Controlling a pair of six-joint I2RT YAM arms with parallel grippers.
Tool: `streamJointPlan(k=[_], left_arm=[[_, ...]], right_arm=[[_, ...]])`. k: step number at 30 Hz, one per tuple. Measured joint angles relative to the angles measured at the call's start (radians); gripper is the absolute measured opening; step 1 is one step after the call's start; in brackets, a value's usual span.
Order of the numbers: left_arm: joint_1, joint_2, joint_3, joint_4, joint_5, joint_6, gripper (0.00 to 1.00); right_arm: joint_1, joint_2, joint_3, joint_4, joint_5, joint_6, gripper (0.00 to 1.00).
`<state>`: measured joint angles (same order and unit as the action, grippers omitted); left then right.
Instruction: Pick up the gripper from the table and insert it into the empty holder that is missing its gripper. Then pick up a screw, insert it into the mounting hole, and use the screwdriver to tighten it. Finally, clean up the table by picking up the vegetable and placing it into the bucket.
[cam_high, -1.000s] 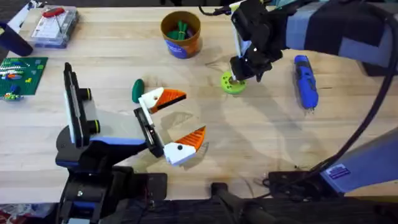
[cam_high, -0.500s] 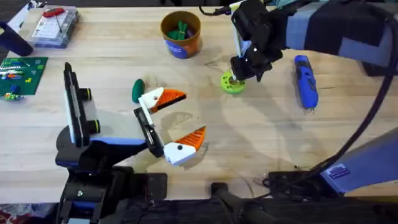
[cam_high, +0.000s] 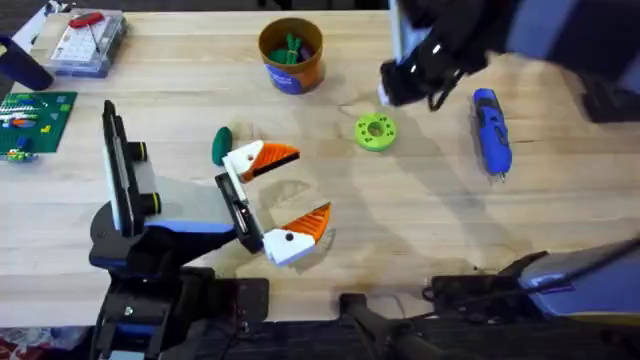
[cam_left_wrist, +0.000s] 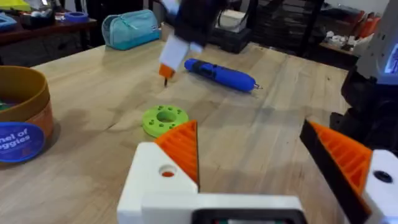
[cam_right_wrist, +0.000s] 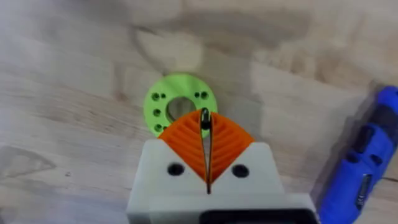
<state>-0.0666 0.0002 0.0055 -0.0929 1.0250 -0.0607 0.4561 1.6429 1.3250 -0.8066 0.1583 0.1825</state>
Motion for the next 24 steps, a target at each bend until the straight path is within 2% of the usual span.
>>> streamJointPlan(k=[5, 8, 12, 24], left_arm=[[0.0, 0.0, 0.0, 0.0, 0.0, 0.0, 0.986], [0.0, 0.0, 0.0, 0.0, 0.0, 0.0, 0.986], [0.0, 0.0, 0.0, 0.0, 0.0, 0.0, 0.986], [0.0, 0.0, 0.0, 0.0, 0.0, 0.0, 0.986]], right_arm=[[0.003, -0.076, 0.132, -0.139, -0.001, -0.013, 0.003], [0.018, -0.09, 0.228, -0.231, -0.002, -0.034, 0.003], [0.058, -0.089, 0.326, -0.268, -0.04, -0.067, 0.003], [0.239, 0.026, 0.53, -0.298, -0.18, -0.091, 0.003]])
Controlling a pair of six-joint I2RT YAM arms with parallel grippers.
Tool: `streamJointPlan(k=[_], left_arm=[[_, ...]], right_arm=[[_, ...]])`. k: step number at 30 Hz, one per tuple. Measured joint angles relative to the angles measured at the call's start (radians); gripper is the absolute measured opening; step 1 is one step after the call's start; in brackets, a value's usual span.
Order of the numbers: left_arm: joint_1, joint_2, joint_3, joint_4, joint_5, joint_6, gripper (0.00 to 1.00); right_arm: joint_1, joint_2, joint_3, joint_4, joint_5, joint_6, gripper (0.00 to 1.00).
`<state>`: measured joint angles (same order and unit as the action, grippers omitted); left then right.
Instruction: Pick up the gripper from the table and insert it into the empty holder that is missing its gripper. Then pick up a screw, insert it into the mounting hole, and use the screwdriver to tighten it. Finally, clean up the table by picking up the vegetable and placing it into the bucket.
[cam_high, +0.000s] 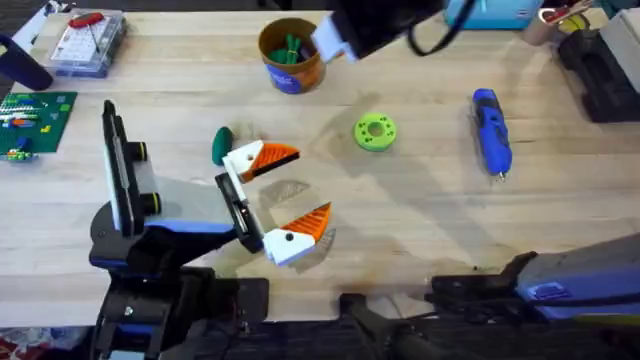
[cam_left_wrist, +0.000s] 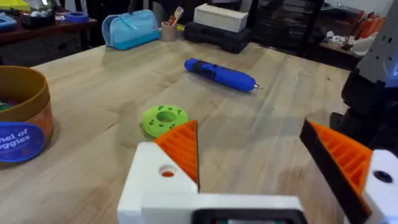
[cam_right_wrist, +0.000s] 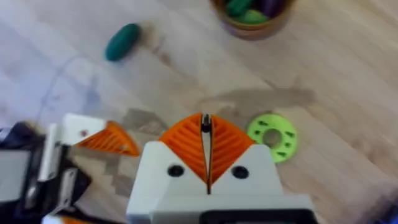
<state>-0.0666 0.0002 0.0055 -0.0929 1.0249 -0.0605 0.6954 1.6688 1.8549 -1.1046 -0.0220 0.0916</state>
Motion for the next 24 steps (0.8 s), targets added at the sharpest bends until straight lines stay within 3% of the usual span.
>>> streamJointPlan(k=[8, 14, 24], left_arm=[[0.0, 0.0, 0.0, 0.0, 0.0, 0.0, 0.988], [0.0, 0.0, 0.0, 0.0, 0.0, 0.0, 0.987], [0.0, 0.0, 0.0, 0.0, 0.0, 0.0, 0.986]], right_arm=[[0.132, 0.05, 0.092, -0.084, -0.068, -0.021, 0.003], [0.2, 0.05, 0.096, -0.12, -0.138, -0.068, 0.003], [0.274, 0.05, 0.096, -0.137, -0.16, -0.171, 0.003]])
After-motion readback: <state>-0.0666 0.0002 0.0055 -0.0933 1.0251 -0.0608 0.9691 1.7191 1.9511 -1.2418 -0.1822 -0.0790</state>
